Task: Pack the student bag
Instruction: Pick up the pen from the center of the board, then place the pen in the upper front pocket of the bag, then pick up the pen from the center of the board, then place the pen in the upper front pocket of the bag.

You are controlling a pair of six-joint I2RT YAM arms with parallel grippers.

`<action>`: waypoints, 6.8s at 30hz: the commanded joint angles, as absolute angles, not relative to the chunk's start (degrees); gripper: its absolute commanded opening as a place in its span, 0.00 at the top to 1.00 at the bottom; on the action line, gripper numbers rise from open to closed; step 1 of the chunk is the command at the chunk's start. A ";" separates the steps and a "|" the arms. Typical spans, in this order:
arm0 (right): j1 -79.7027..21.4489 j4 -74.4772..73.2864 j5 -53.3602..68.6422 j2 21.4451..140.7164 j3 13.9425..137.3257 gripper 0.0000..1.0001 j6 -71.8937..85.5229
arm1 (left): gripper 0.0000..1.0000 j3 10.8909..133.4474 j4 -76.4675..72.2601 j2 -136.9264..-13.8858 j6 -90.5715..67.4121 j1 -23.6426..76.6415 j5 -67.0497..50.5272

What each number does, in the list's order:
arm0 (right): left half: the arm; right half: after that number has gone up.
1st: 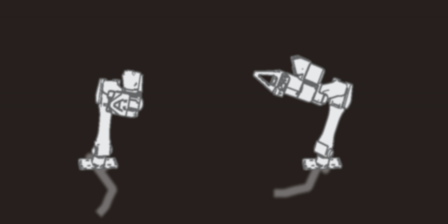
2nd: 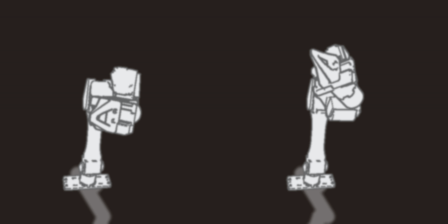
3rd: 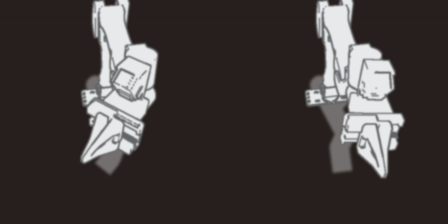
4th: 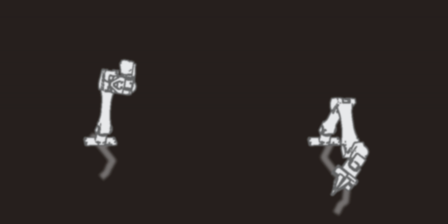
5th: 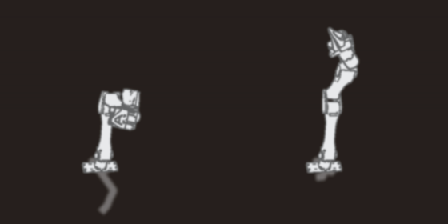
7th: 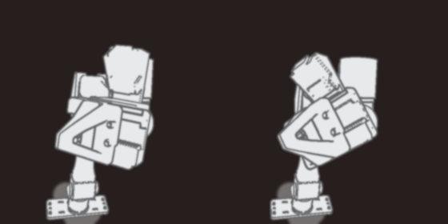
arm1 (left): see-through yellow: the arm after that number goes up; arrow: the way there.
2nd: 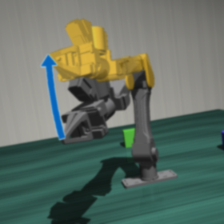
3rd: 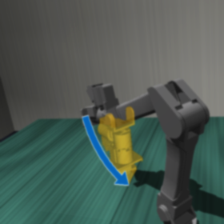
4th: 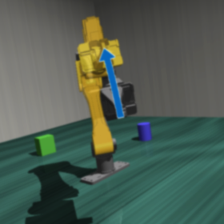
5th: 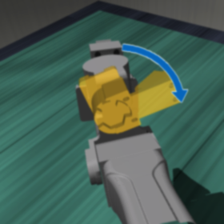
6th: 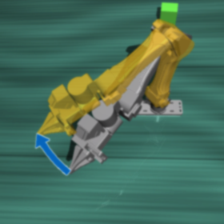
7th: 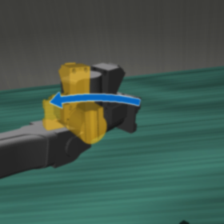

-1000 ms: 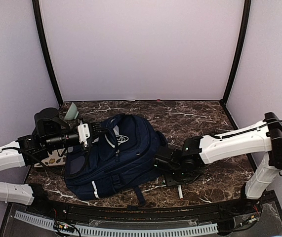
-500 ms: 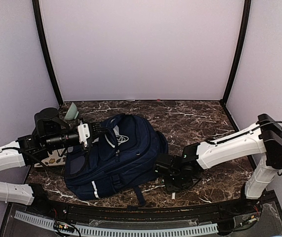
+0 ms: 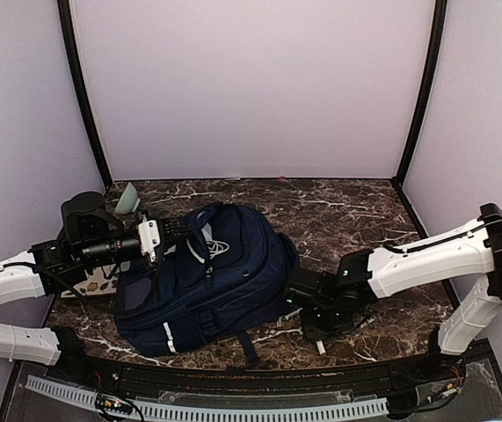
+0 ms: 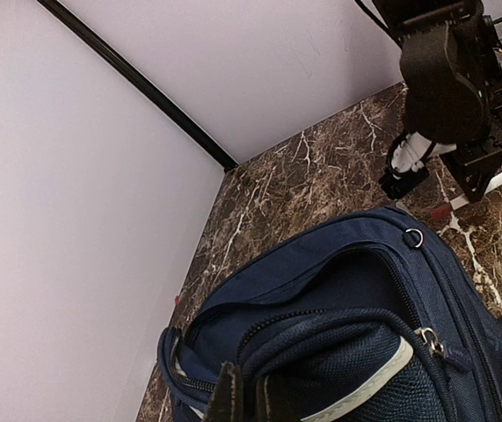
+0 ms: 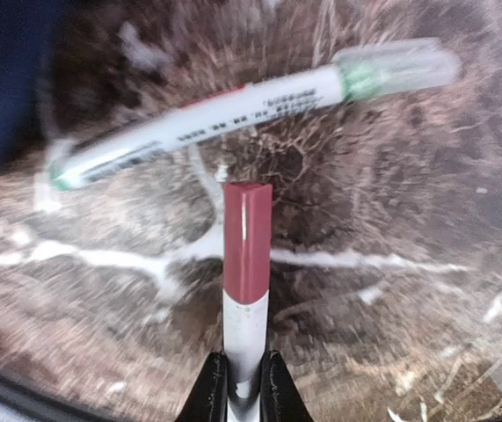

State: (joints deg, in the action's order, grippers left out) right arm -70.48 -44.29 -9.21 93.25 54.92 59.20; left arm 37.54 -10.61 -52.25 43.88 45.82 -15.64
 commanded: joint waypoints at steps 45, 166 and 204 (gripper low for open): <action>-58.71 -15.20 3.37 104.55 86.43 0.46 40.62 | 1.00 38.23 -21.18 -49.60 42.38 46.14 -17.45; -59.87 15.29 -0.90 100.54 75.02 1.00 51.20 | 1.00 37.88 -20.23 -48.09 42.92 46.14 -19.03; -58.84 -36.71 4.32 95.60 83.40 0.69 37.87 | 1.00 38.05 -20.04 -48.86 42.72 46.14 -19.32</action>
